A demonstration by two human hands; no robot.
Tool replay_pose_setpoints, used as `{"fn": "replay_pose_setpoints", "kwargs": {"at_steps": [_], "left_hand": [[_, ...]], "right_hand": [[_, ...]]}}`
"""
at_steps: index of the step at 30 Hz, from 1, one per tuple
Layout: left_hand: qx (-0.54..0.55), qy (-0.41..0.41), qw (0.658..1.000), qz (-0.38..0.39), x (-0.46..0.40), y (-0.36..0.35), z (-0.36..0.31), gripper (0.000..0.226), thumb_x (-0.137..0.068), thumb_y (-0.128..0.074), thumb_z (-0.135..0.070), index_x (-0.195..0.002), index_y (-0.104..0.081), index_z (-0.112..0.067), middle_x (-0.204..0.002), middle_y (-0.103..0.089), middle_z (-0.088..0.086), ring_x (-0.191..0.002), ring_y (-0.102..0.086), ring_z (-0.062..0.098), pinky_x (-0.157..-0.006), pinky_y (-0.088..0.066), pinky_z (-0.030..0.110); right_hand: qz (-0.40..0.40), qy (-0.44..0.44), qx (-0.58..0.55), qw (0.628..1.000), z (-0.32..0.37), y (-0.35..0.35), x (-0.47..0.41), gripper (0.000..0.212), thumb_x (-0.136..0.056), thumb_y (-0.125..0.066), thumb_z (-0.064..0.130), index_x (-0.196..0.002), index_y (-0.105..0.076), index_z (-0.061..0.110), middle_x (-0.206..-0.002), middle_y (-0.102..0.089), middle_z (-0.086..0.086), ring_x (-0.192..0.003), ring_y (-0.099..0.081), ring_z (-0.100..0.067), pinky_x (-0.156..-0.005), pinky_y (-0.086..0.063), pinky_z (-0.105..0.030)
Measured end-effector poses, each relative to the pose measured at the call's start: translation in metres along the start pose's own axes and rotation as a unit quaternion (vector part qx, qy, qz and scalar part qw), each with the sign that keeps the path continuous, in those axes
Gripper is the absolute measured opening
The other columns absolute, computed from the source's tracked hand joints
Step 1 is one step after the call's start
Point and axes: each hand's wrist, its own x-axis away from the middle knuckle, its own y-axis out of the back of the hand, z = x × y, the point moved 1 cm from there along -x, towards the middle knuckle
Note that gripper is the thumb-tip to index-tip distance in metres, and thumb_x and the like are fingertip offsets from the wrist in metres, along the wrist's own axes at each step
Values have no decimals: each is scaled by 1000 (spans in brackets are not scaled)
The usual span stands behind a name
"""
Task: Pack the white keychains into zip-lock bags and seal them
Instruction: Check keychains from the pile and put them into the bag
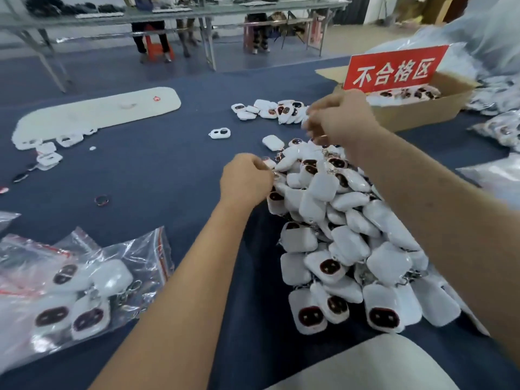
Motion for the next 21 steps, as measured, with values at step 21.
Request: {"fn": "replay_pose_setpoints", "kwargs": {"at_steps": [21], "left_hand": [[186, -7, 978, -89, 140, 107, 114, 22, -89, -77, -14, -103, -78, -31, -79, -76, 1, -70, -73, 24, -64, -61, 37]], "right_hand": [[207, 91, -24, 974, -37, -132, 183, 14, -97, -68, 11, -98, -79, 21, -84, -77, -1, -75, -71, -16, -73, -58, -30]]}}
